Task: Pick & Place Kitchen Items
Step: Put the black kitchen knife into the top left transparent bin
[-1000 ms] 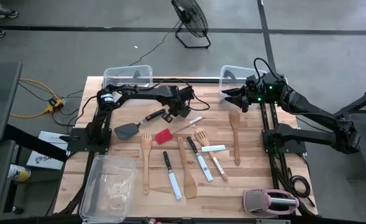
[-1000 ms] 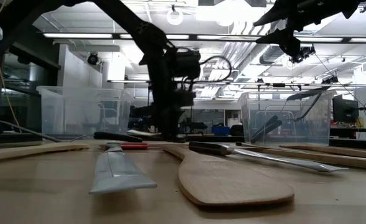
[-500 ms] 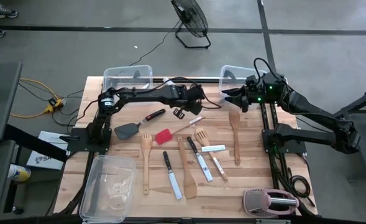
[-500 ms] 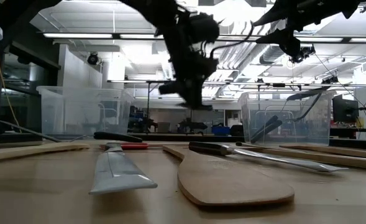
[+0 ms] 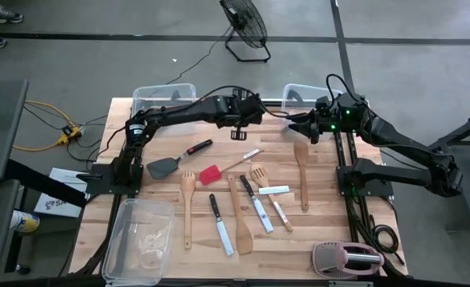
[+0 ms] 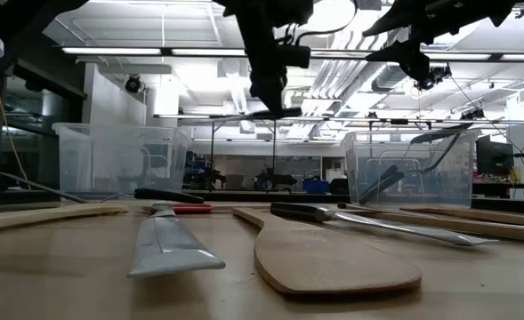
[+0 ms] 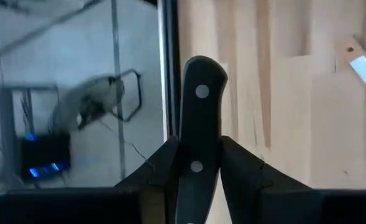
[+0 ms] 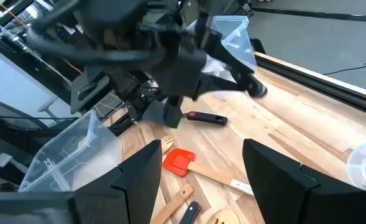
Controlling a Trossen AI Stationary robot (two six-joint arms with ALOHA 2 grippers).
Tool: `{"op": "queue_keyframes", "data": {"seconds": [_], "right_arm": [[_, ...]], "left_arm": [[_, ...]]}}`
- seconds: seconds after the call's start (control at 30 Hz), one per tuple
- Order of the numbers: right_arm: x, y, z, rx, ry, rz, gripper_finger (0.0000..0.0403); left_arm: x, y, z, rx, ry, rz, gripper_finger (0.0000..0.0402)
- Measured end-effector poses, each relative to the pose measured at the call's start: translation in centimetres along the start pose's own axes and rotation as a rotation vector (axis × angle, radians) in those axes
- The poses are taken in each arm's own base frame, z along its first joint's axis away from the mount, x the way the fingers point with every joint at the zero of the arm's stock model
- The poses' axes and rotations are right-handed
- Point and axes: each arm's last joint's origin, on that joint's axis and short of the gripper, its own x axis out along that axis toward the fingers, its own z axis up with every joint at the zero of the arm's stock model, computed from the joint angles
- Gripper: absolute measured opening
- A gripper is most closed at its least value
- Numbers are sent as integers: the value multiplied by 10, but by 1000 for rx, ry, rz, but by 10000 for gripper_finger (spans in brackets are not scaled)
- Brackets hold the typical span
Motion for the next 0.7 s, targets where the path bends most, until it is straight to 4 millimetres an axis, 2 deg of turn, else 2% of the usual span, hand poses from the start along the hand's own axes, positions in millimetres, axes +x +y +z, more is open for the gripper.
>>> {"op": "queue_keyframes", "data": {"seconds": [0.2,0.47,0.7], "right_arm": [[0,0,0,-3,1,1,217],[0,0,0,-7,1,1,217],[0,0,0,-7,1,1,217]], "left_arm": [[-10,13,-6,-155,63,30,86],[-18,19,-9,-202,110,89,86],[-18,20,-16,-212,185,155,86]]}}
